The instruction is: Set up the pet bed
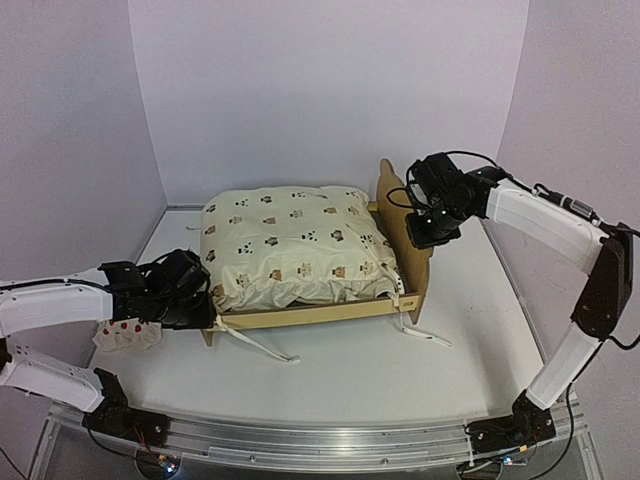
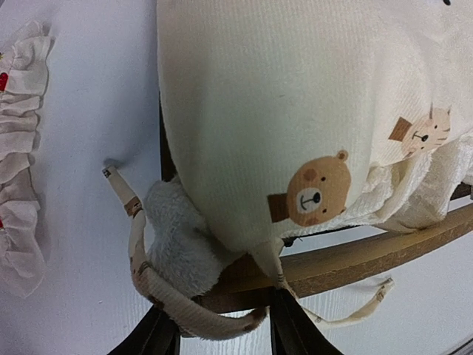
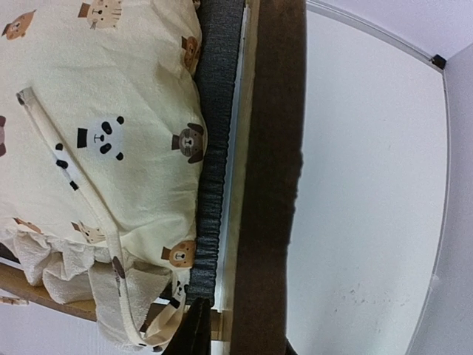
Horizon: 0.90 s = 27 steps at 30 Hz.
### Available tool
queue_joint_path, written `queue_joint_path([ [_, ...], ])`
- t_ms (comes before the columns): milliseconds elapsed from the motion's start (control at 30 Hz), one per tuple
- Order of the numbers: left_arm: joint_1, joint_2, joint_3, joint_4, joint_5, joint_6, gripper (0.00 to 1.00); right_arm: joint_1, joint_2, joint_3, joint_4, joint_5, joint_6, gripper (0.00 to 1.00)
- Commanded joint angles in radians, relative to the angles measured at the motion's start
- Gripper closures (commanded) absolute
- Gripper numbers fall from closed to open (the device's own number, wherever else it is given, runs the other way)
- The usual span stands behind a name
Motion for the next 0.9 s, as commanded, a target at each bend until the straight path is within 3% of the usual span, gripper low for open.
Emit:
queue_joint_path([
  [0, -0.011, -0.032, 0.021, -0.037, -0.008, -0.037, 0.47, 0.033, 0.033, 0.020, 0.039, -0.109, -0.027, 0.72],
  [200, -0.011, -0.016, 0.159, -0.111, -0.081, -0.002, 0.20, 0.033, -0.069, -0.011, 0.039, -0.072, -0.057, 0.37],
  [333, -0.011, 0.021, 0.306, -0.144, -0.131, 0.070, 0.15, 0.033, -0.201, -0.072, 0.039, -0.039, -0.066, 0.24],
  [500, -0.013, 0.139, 0.492, -0.128, -0.161, 0.172, 0.09, 0.033, -0.359, -0.172, 0.039, -0.077, -0.044, 0.21],
  [600, -0.028, 0.227, 0.584, -0.091, -0.147, 0.230, 0.09, 0.034, -0.405, -0.193, 0.040, -0.180, -0.026, 0.22],
  [700, -0.057, 0.323, 0.661, -0.045, -0.136, 0.273, 0.11, 0.052, -0.387, -0.177, 0.049, -0.310, -0.013, 0.27],
  [867, -0.113, 0.430, 0.723, 0.011, -0.112, 0.321, 0.13, 0.115, -0.266, -0.091, 0.062, -0.327, -0.023, 0.35],
])
